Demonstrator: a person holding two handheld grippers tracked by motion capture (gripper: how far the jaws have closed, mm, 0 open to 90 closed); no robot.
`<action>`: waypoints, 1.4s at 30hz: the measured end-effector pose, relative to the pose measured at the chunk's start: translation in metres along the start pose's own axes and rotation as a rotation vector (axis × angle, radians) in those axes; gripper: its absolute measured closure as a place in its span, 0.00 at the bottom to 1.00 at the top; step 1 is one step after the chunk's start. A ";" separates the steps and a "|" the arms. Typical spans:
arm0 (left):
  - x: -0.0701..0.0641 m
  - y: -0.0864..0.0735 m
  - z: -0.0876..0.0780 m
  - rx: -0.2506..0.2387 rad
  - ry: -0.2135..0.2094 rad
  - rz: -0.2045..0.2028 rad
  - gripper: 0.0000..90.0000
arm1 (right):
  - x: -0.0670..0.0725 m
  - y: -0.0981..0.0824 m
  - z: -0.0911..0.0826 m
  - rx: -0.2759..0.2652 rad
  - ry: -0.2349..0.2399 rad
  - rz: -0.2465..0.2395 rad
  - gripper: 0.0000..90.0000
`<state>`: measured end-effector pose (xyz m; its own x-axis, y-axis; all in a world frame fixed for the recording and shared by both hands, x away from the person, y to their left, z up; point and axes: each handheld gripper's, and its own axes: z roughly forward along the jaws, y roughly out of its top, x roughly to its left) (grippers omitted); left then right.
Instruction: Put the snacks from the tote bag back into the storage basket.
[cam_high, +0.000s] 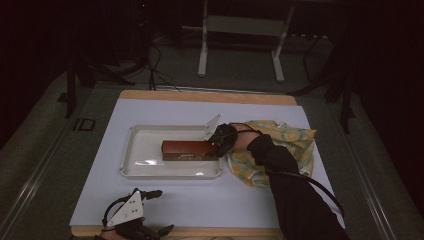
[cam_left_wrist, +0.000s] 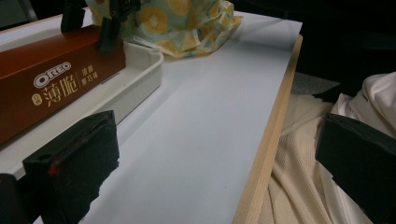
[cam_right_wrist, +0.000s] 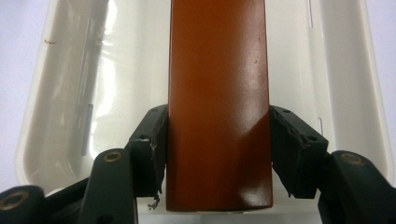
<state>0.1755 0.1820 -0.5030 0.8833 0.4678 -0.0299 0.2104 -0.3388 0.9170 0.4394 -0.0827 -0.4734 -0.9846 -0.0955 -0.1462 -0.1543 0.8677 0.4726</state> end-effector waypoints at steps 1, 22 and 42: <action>0.000 0.000 0.000 -0.001 -0.001 0.000 0.00 | 0.000 0.000 0.000 0.000 -0.001 -0.003 0.47; 0.000 0.000 0.002 0.011 -0.007 0.000 0.00 | 0.002 0.007 -0.031 -0.006 -0.048 0.028 0.32; -0.001 0.000 0.002 0.018 -0.005 0.005 0.00 | 0.005 -0.008 -0.077 -0.064 -0.093 0.158 0.12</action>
<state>0.1756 0.1797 -0.5040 0.8865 0.4618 -0.0273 0.2135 -0.3559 0.9098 0.4294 -0.1277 -0.4108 -0.9857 0.0877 -0.1441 -0.0061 0.8352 0.5499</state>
